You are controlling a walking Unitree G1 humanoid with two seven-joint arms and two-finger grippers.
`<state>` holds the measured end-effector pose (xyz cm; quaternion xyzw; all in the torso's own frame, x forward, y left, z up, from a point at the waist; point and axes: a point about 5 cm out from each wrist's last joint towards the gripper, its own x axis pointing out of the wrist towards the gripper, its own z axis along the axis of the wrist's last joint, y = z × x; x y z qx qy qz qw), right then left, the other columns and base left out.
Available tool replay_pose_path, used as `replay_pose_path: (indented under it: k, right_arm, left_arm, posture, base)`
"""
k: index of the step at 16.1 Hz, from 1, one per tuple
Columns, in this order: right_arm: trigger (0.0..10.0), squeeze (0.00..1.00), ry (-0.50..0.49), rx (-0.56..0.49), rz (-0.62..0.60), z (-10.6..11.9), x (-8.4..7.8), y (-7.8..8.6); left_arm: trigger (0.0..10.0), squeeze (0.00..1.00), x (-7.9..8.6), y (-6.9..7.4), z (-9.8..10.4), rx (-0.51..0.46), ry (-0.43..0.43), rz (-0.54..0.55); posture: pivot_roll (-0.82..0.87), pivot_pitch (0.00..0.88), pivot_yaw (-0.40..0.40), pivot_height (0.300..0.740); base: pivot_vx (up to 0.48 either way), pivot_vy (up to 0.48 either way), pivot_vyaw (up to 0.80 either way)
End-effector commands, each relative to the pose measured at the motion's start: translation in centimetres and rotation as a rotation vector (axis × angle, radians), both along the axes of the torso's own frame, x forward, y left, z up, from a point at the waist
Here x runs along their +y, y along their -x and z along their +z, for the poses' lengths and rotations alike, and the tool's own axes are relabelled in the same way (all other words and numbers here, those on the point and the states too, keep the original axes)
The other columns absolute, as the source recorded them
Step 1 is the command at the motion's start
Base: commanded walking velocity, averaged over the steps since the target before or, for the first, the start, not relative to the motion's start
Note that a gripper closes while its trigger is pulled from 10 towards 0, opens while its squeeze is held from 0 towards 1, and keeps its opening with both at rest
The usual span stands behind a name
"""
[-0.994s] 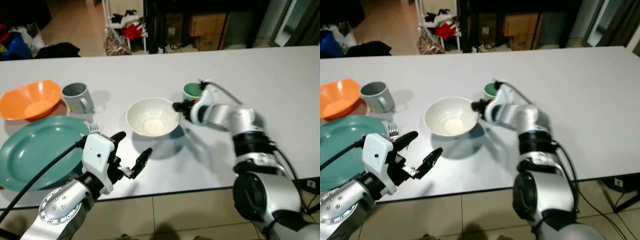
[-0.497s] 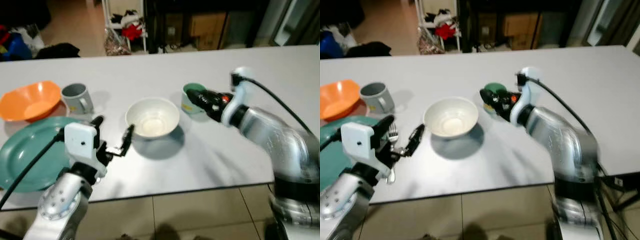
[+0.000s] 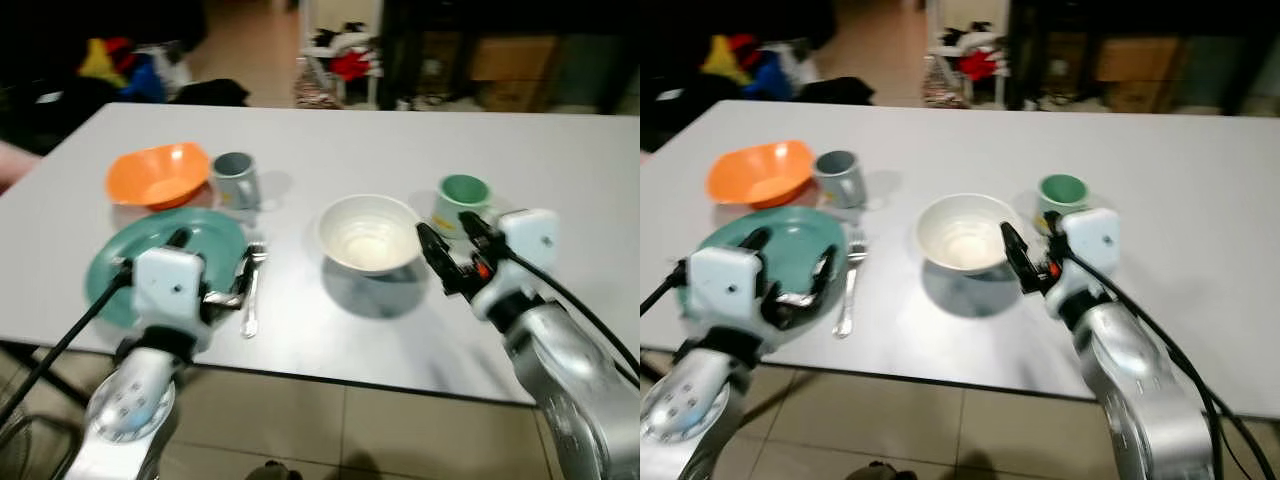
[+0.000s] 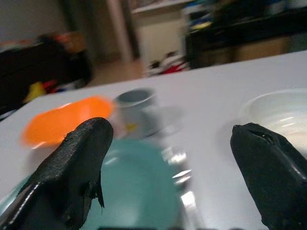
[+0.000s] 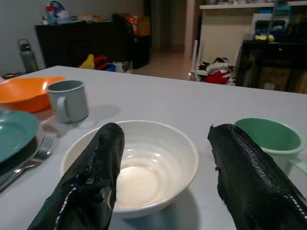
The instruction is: Setting the table
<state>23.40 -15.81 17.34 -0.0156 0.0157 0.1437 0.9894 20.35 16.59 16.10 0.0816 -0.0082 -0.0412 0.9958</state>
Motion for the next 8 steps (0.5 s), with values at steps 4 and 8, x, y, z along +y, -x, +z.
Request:
replay_pose_path:
  k: [4,8]
  right_arm:
    - [10.0,0.00,-0.036,-0.033,-0.006,0.0,0.7,-0.1]
    - [10.0,0.00,-0.057,-0.008,0.042,-1.0,1.6,-0.2]
  left_arm:
    - [10.0,0.00,0.9,0.4,0.9,-0.040,-0.018,0.041]
    - [10.0,0.00,0.0,1.1,0.3,-0.021,0.039,0.072]
  posture:
    - [-0.13,0.000,0.107,0.740]
    - [-0.10,0.000,0.081,0.740]
  base:
    - [0.000,0.000,0.80]
    - [0.000,0.000,0.80]
